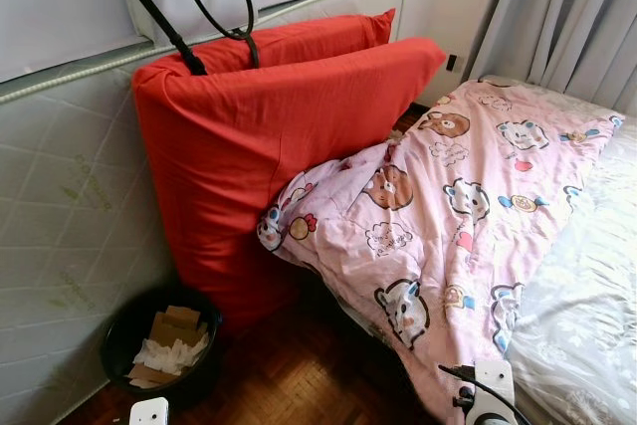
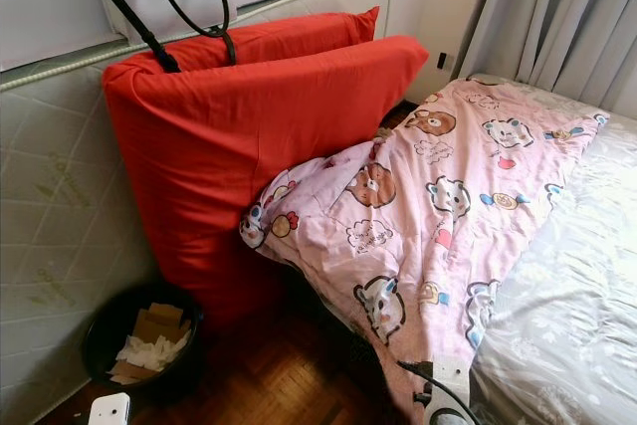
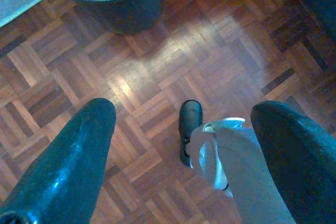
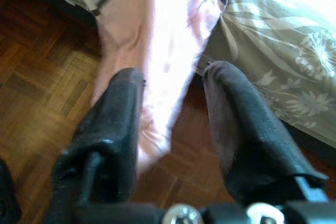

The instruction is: Clean up the room

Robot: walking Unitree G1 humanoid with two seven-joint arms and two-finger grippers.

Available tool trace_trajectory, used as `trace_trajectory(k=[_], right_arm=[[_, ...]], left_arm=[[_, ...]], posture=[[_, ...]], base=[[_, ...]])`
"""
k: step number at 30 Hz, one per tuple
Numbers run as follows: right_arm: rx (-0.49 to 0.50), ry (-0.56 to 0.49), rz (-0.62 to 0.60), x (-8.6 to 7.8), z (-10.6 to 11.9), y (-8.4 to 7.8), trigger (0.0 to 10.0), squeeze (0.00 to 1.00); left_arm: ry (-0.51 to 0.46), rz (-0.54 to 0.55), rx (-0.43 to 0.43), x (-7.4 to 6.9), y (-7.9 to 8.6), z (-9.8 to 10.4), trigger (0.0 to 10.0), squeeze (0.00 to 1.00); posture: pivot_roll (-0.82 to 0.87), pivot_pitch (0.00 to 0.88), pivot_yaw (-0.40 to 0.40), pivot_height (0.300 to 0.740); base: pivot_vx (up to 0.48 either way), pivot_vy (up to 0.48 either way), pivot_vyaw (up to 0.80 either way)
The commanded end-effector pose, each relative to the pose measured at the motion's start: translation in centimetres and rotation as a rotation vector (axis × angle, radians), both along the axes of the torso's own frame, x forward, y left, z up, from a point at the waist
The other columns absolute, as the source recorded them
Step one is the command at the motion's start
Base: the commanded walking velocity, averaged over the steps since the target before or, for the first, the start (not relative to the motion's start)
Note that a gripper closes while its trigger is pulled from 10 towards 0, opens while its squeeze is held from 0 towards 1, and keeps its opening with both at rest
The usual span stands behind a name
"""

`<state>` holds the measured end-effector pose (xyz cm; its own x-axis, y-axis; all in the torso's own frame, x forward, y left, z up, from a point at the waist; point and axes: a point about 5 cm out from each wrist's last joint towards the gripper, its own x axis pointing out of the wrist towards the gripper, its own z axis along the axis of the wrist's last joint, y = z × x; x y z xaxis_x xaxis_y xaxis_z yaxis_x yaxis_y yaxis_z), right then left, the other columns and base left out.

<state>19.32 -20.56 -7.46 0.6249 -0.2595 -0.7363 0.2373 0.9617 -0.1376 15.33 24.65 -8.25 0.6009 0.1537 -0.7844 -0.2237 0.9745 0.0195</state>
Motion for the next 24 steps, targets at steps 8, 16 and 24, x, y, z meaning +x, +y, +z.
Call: trace_trajectory(k=[8, 16, 24], right_arm=[[0.086, 0.017, 0.009, 0.0, -0.3, 1.0, 10.0, 0.0], [0.163, 0.015, 0.038, 0.1, -0.4, 2.0, 10.0, 0.0], [0.196, 0.024, 0.069, 0.0, -0.5, 2.7, 10.0, 0.0]], left_arm=[[0.03, -0.021, -0.006, -0.2, 0.0, -0.2, 10.0, 0.0], [0.055, -0.046, 0.012, -0.3, 0.0, -0.2, 10.0, 0.0], [0.086, -0.082, 0.024, -0.4, 0.0, -0.3, 10.0, 0.0]], posture=[[0.01, 0.0, -0.041, 0.74], [0.01, 0.0, -0.042, 0.74], [0.01, 0.0, -0.04, 0.74]], base=[[0.0, 0.0, 0.0], [0.0, 0.0, 0.0], [0.0, 0.0, 0.0]])
